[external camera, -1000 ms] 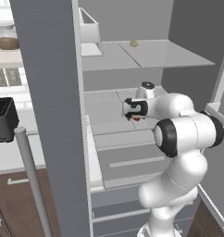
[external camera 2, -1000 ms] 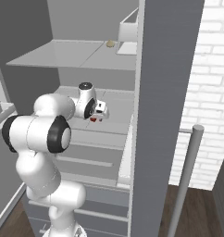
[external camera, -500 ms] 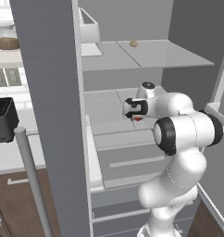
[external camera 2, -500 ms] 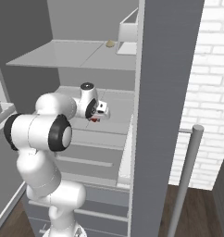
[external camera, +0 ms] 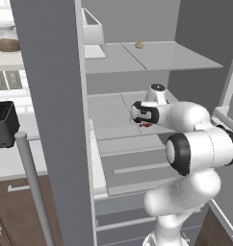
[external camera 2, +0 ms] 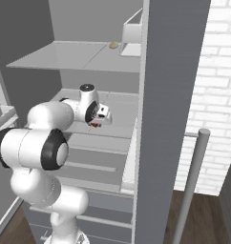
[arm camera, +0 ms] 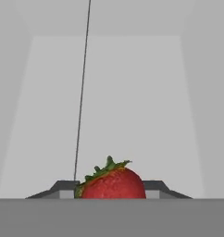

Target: Take the strawberry from the fridge and place it on top of the pancake, located on the dining counter.

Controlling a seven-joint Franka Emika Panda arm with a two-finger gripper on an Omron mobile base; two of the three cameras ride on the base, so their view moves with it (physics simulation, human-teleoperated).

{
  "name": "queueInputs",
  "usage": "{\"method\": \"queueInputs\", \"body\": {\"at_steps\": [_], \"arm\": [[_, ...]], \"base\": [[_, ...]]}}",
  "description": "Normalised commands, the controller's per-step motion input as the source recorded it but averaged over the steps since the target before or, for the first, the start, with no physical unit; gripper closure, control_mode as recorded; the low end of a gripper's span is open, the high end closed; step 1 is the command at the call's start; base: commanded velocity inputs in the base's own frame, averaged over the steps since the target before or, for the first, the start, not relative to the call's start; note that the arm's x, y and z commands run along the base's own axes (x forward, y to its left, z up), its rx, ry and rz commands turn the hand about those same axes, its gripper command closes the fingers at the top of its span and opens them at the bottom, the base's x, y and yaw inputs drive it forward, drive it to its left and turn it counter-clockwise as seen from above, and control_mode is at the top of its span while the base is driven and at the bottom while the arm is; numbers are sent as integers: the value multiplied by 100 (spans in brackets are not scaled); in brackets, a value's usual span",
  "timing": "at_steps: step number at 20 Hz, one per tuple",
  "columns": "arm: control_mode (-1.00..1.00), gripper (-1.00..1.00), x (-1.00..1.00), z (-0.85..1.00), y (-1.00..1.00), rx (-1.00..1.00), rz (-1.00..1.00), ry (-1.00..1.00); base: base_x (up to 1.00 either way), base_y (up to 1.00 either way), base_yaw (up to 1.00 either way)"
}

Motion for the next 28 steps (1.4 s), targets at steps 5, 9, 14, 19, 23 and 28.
{"method": "queueInputs", "body": {"at_steps": [5, 9, 14, 19, 23, 28], "arm": [[-100, 100, -93, 50, 1, 0, -4, 0], [-100, 100, -100, 65, 0, 0, -7, -4], [-100, 100, -97, 84, 8, 0, -5, 0], [-100, 100, -99, 62, 5, 0, 0, 0], [-100, 100, -100, 22, 0, 0, 0, -3], [-100, 100, -82, 1, 0, 0, 0, 0]], "base": [[0, 0, 0], [0, 0, 0], [0, 0, 0], [0, 0, 0], [0, 0, 0], [0, 0, 0]]}}
